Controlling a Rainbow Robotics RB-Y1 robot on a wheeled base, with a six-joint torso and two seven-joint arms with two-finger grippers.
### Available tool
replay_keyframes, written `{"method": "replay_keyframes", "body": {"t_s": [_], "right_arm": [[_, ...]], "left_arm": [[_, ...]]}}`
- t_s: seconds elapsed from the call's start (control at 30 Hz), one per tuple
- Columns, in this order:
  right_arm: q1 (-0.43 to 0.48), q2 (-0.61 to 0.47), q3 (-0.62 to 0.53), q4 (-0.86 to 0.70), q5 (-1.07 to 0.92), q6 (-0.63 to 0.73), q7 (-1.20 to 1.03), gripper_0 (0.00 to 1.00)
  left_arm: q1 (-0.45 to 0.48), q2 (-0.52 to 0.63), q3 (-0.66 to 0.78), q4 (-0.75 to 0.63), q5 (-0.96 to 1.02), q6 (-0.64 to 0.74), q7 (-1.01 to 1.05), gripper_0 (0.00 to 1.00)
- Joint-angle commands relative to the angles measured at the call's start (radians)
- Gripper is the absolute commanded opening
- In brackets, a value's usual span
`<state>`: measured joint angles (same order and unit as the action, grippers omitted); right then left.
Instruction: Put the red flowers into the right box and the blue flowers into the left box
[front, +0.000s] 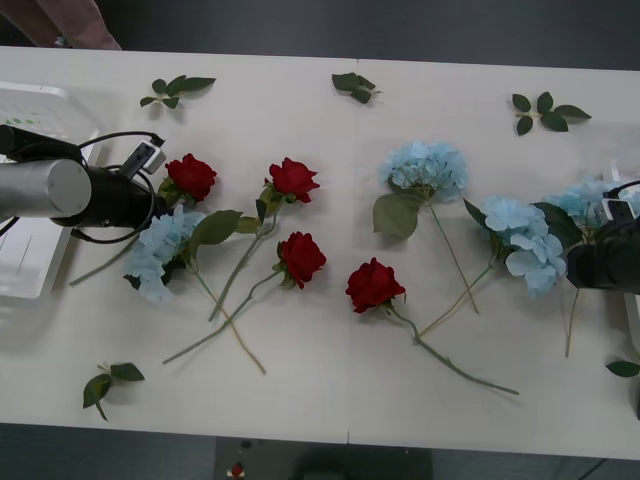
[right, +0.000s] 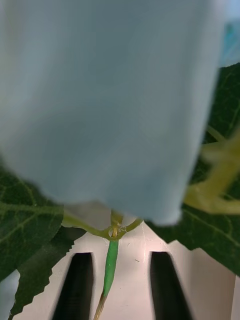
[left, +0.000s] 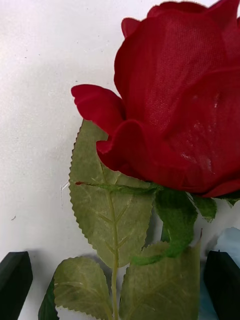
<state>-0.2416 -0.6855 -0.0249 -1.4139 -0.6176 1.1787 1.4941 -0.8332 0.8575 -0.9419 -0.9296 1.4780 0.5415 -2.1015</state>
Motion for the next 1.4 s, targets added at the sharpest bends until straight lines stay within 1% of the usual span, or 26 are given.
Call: {"method": "replay_keyframes", "body": {"t_s": [0.03,0.07,0.1,0.13,0.2,0.23,0.27,0.37,0.4,0.53,0.73,0.87,0.97,1.0,1.03,1.07,1.1,1.13,1.17,1.2,1.3,1.4], "right_arm": [[-0.015,-0.006,0.002,-0.013,0.004,-0.007,-0.055,0.0],[-0.015,-0.006,0.002,-0.014,0.004,-0.008,-0.057,0.0],[-0.015,-0.008,0.002,-0.016,0.003,-0.007,-0.057,0.0],[-0.015,-0.008,-0.001,-0.019,-0.001,-0.007,-0.058,0.0],[-0.018,-0.009,-0.004,-0.02,-0.002,-0.005,-0.058,0.0],[-0.021,-0.009,-0.007,-0.02,-0.002,-0.004,-0.058,0.0],[-0.024,-0.008,-0.009,-0.02,-0.004,-0.001,-0.057,0.0],[-0.028,-0.008,-0.015,-0.02,-0.008,0.01,-0.057,0.0],[-0.03,-0.008,-0.02,-0.023,-0.01,0.015,-0.058,0.0],[-0.031,-0.014,-0.046,-0.062,-0.019,0.061,-0.058,0.0],[-0.031,-0.012,-0.099,-0.137,-0.036,0.161,-0.055,0.0],[-0.031,-0.014,-0.101,-0.139,-0.045,0.161,-0.057,0.0],[-0.031,-0.012,-0.101,-0.14,-0.048,0.156,-0.049,0.01],[-0.031,-0.014,-0.102,-0.139,-0.048,0.154,-0.049,0.06],[-0.031,-0.014,-0.101,-0.139,-0.048,0.151,-0.049,0.26],[-0.031,-0.014,-0.101,-0.139,-0.05,0.148,-0.046,0.43],[-0.031,-0.014,-0.102,-0.139,-0.048,0.147,-0.043,0.75],[-0.031,-0.014,-0.104,-0.14,-0.051,0.147,-0.041,0.92],[-0.031,-0.014,-0.105,-0.14,-0.051,0.147,-0.04,0.97],[-0.033,-0.014,-0.105,-0.142,-0.053,0.147,-0.037,1.0],[-0.031,-0.014,-0.113,-0.148,-0.057,0.147,-0.025,1.0],[-0.031,-0.014,-0.121,-0.168,-0.067,0.147,-0.006,1.0]], "left_arm": [[-0.035,-0.015,0.023,-0.003,-0.019,-0.008,-0.048,0.77],[-0.035,-0.017,0.023,-0.003,-0.024,-0.008,-0.048,0.71],[-0.035,-0.017,0.023,-0.003,-0.025,-0.008,-0.048,0.68],[-0.035,-0.018,0.023,-0.003,-0.031,-0.009,-0.048,0.56],[-0.035,-0.018,0.023,-0.003,-0.036,-0.009,-0.048,0.44],[-0.035,-0.02,0.023,-0.003,-0.041,-0.009,-0.048,0.35],[-0.035,-0.022,0.023,-0.003,-0.044,-0.011,-0.048,0.28],[-0.035,-0.023,0.023,-0.003,-0.048,-0.014,-0.046,0.11],[-0.035,-0.023,0.023,-0.003,-0.05,-0.014,-0.046,0.09],[-0.035,-0.025,0.023,-0.003,-0.053,-0.014,-0.043,0.01],[-0.035,-0.023,0.023,-0.003,-0.054,-0.023,-0.04,0.0],[-0.041,-0.023,0.023,-0.003,-0.035,-0.037,-0.04,0.0],[-0.066,-0.014,0.023,-0.006,-0.012,-0.035,-0.038,0.0],[-0.078,-0.008,0.023,-0.011,-0.002,-0.032,-0.038,0.0],[-0.087,0.0,0.023,-0.017,0.015,-0.031,-0.037,0.0],[-0.093,0.006,0.023,-0.02,0.022,-0.031,-0.035,0.0],[-0.099,0.017,0.023,-0.029,0.036,-0.031,-0.032,0.0],[-0.106,0.028,0.025,-0.041,0.054,-0.031,-0.029,0.0],[-0.107,0.035,0.026,-0.046,0.068,-0.031,-0.028,0.0],[-0.11,0.048,0.029,-0.054,0.088,-0.031,-0.026,0.0],[-0.118,0.084,0.063,-0.08,0.12,0.017,-0.026,0.0],[-0.118,0.115,0.152,-0.104,0.117,0.117,-0.02,0.0]]}}
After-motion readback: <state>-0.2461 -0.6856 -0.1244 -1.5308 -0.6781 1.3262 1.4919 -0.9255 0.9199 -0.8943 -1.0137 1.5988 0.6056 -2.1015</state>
